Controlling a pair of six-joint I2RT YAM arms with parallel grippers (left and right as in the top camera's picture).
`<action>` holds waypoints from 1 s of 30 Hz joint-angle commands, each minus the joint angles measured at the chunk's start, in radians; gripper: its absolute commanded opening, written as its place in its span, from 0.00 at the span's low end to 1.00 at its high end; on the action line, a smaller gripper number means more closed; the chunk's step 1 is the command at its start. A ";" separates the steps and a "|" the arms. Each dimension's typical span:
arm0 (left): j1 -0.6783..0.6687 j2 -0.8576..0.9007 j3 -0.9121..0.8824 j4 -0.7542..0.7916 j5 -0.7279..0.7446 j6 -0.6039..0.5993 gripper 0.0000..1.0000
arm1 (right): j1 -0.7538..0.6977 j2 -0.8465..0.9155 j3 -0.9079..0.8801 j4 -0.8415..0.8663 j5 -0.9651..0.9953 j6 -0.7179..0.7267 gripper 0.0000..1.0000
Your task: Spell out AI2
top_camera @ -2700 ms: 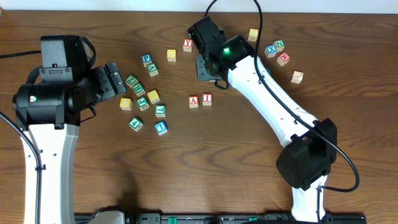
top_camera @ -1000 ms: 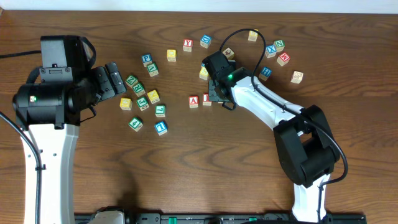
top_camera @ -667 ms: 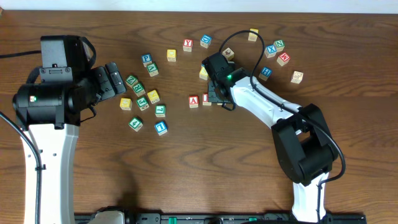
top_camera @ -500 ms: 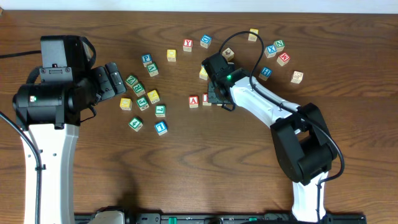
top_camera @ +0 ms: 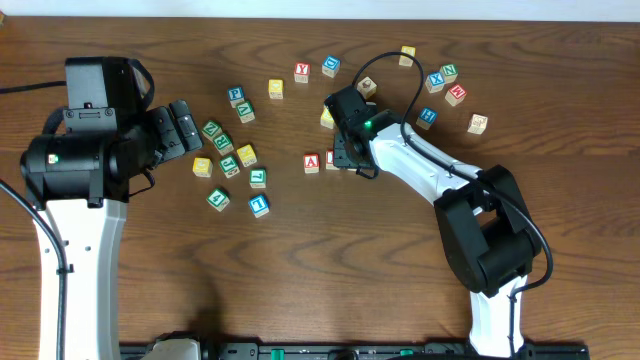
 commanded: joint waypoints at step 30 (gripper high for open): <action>0.003 0.009 -0.004 -0.003 -0.013 0.017 0.97 | 0.089 -0.043 0.108 0.098 -0.115 -0.054 0.10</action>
